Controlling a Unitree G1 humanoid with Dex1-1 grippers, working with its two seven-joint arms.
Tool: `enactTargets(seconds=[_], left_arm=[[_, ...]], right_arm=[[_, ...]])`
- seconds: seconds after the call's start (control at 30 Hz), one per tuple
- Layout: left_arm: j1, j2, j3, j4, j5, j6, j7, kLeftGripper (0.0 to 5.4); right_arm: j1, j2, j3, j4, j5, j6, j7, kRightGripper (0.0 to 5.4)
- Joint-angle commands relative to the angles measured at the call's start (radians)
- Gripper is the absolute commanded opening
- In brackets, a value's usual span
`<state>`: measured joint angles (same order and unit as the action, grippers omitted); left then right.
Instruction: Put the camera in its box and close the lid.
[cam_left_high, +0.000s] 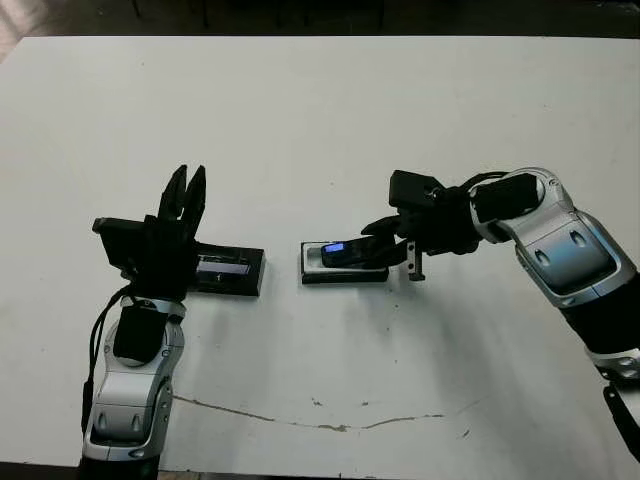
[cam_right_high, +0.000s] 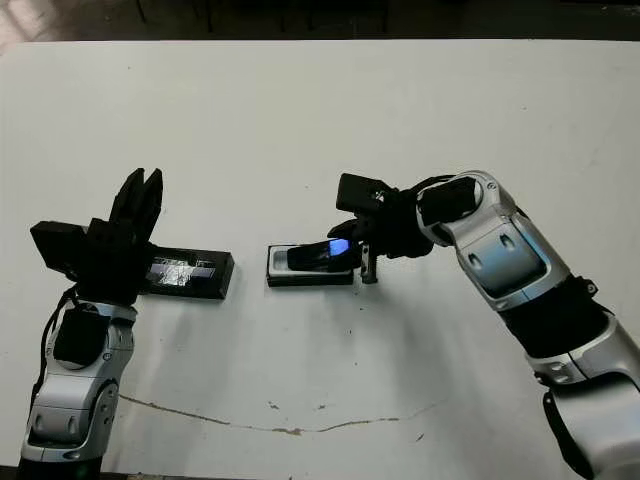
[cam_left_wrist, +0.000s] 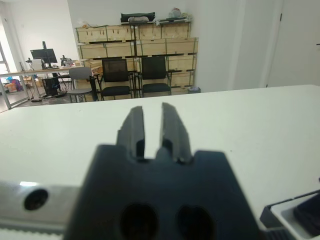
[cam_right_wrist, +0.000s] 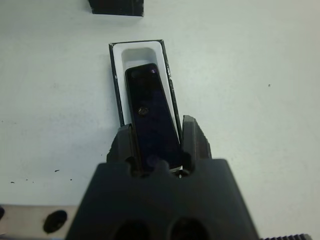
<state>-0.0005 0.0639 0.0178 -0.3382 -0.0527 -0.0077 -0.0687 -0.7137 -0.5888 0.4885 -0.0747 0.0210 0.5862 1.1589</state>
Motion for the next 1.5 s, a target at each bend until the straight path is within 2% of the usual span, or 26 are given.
enactTargets(seconds=[0.03,0.43,0.83,1.2,1.5], left_arm=[[0.020,-0.002,-0.002,0.013,0.011,0.003,0.007,0.00],[0.025,-0.008,-0.003,0.021,0.013,-0.014,0.006,0.00],[0.034,-0.022,-0.005,0.015,0.024,-0.008,0.012,0.00],[0.037,-0.029,-0.005,0.015,0.023,-0.005,0.014,0.00],[0.037,-0.026,0.000,0.019,0.020,-0.008,0.013,0.00]], right_arm=[[0.000,0.003,0.022,0.006,-0.008,0.000,0.014,0.21],[-0.008,0.010,0.044,-0.005,-0.014,-0.008,0.021,0.21],[-0.020,0.051,0.075,0.016,-0.046,-0.023,0.015,0.21],[-0.043,0.093,0.109,0.033,-0.057,0.000,0.030,0.21],[-0.046,0.097,0.108,0.037,-0.051,0.014,0.043,0.21]])
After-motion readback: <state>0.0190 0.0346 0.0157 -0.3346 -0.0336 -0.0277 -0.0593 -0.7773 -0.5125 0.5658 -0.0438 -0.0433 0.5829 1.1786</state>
